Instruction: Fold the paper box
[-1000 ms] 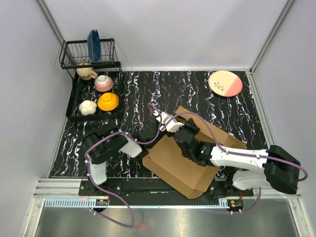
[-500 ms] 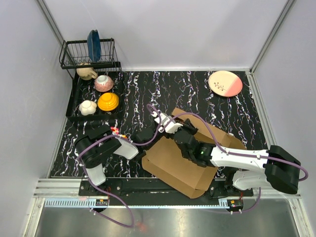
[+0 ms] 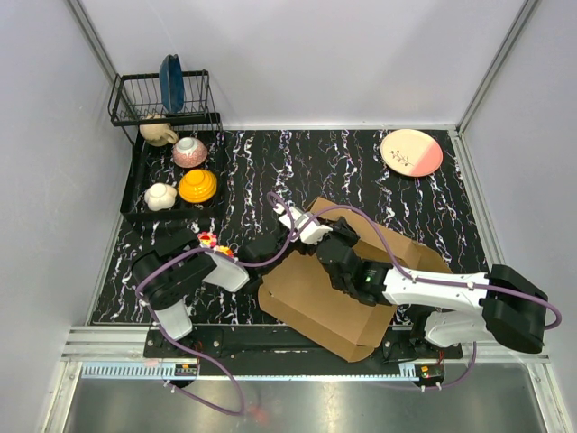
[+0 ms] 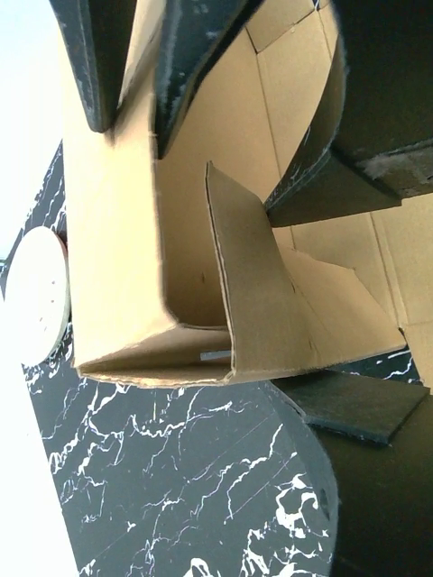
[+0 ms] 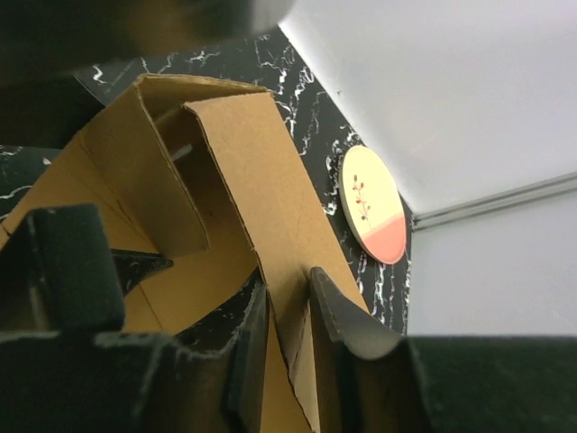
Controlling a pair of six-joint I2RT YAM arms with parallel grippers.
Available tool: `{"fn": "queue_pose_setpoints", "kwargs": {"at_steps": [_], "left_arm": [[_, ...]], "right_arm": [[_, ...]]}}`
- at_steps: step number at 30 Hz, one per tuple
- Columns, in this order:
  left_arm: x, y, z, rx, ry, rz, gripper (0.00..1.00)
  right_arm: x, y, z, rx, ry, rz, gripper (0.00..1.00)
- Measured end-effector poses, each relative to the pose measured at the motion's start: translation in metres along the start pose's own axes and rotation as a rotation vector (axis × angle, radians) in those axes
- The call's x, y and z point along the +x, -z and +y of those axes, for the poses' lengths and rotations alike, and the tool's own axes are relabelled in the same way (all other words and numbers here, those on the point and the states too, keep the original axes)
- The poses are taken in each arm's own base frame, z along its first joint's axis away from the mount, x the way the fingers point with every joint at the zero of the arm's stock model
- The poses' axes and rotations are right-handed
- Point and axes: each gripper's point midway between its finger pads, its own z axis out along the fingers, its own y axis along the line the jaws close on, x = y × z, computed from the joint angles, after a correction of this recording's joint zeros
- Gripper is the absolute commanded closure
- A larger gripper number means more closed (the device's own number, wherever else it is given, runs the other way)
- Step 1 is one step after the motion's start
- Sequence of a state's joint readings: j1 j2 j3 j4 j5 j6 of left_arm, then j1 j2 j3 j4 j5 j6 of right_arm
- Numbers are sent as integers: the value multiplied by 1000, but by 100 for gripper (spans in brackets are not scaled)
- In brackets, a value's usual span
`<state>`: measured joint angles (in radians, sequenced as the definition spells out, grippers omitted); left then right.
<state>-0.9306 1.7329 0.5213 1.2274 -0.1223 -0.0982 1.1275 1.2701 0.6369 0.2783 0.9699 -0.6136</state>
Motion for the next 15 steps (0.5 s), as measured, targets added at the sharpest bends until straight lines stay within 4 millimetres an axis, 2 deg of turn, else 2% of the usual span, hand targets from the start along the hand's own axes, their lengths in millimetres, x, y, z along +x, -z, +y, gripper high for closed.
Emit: {"fn": "queue_pose_setpoints", "kwargs": {"at_steps": [12, 15], "left_arm": [[-1, 0, -2, 8, -1, -3, 34], [-3, 0, -5, 19, -4, -11, 34]], "right_arm": [[1, 4, 5, -63, -34, -1, 46], [0, 8, 3, -78, -40, -4, 37]]}}
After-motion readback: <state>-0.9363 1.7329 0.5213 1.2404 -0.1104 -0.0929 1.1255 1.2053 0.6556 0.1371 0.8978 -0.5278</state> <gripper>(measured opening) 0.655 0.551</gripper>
